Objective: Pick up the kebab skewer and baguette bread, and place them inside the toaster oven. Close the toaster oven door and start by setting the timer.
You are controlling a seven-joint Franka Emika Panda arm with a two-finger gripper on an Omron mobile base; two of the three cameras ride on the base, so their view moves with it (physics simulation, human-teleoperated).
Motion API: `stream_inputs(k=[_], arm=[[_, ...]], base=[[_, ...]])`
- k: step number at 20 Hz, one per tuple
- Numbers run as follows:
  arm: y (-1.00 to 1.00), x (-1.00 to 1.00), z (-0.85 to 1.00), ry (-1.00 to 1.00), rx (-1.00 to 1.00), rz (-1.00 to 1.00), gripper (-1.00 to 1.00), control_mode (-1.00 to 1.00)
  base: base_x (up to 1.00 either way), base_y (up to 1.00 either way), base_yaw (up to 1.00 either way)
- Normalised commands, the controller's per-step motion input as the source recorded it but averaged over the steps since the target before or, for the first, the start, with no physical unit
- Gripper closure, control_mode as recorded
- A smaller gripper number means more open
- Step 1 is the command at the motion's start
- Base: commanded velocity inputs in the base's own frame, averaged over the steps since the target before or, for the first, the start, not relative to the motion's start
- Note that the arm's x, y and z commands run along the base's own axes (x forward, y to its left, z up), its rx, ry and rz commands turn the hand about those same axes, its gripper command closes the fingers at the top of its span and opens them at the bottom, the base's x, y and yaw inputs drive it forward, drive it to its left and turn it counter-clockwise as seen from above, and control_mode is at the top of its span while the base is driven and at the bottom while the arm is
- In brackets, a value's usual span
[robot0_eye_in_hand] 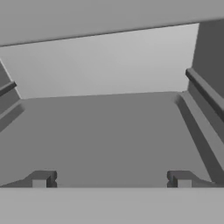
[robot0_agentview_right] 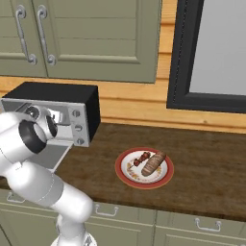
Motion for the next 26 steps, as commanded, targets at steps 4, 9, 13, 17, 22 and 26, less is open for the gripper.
stream_inputs(k=[4,9,13,17,22,26], arm=[[0.03,0.19,-0.05,0.02,0.0,0.0,-1.0,-1.0],[0.01,0.04,-0.11,0.07,0.0,0.0,-1.0,-1.0],[0.0,0.03,0.0,0.04,0.0,0.0,-1.0,-1.0],[0.0,0.01,-0.04,0.06,0.0,0.0,-1.0,-1.0],[0.02,0.0,-0.19,0.02,0.0,0.0,-1.0,-1.0],[0.05,-0.05,-0.26,0.0,0.0,0.0,-1.0,-1.0]], base=[[0.0,0.0,0.0],[0.0,0.0,0.0],[0.0,0.0,0.0],[0.0,0.0,0.0],[0.0,0.0,0.0],[0.0,0.0,0.0]])
